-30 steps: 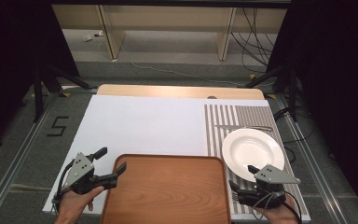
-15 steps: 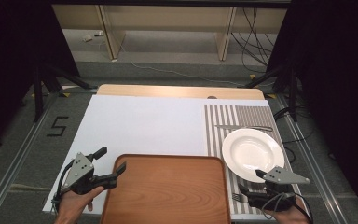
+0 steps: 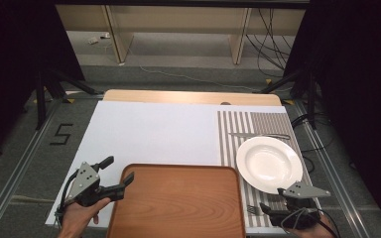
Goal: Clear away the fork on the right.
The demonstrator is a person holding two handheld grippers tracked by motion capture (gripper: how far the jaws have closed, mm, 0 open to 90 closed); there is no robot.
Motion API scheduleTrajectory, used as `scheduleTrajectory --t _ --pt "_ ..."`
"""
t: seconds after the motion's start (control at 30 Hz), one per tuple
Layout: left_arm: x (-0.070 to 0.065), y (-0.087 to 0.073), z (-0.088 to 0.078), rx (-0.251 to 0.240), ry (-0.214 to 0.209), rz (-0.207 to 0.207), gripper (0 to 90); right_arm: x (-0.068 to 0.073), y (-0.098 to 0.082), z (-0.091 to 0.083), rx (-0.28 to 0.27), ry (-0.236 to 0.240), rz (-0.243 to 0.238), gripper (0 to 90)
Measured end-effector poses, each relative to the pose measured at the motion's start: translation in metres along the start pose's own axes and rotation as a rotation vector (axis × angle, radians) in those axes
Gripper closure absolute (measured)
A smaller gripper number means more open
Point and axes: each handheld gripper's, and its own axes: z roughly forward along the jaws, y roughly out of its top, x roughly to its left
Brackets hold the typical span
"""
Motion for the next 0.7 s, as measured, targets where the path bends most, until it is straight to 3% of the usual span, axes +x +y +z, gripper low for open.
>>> scheduleTrajectory --t 0.13,0.17,0.3,0.33,0.37,0.4,0.43,0.47,0.5,0.7 --pt "-0.0001 -0.0003 0.0001 0.000 0.003 -0.003 16.2 0.0004 -0.0018 0.0007 0.062 0.007 0.022 26.5" --pt "-0.0002 -0.0003 0.0001 0.000 0.003 -0.003 16.2 -0.0016 -0.0030 0.0024 0.056 0.004 -0.010 26.9" --pt "-0.0001 -0.0004 0.0005 0.003 0.002 0.000 16.2 -0.0011 -0.0041 0.0027 0.107 0.003 0.013 28.0" --pt "-0.0002 -0.0005 0.0006 0.002 0.002 0.001 16.3 -0.0025 -0.0057 0.0044 0.116 -0.003 -0.008 28.6" --pt "-0.0002 -0.0005 0.0006 0.002 0.002 0.001 16.2 -0.0016 -0.0056 0.0044 0.134 -0.001 0.010 29.0" --pt "-0.0001 -0.0005 0.0005 0.002 0.003 0.001 16.2 -0.0029 -0.0069 0.0061 0.145 -0.004 -0.017 29.3" --pt "-0.0001 -0.0005 0.0005 0.002 0.003 0.001 16.2 -0.0013 -0.0068 0.0056 0.160 -0.008 0.009 29.4" --pt "-0.0001 -0.0005 0.0004 0.001 0.003 0.001 16.2 -0.0015 -0.0073 0.0062 0.173 -0.004 0.005 29.4" --pt "-0.0001 -0.0005 0.0004 0.001 0.003 0.000 16.2 -0.0027 -0.0082 0.0075 0.173 -0.003 -0.015 29.4" --pt "-0.0004 -0.0005 0.0007 0.002 0.002 0.002 16.2 -0.0031 -0.0096 0.0091 0.206 -0.009 -0.004 30.7"
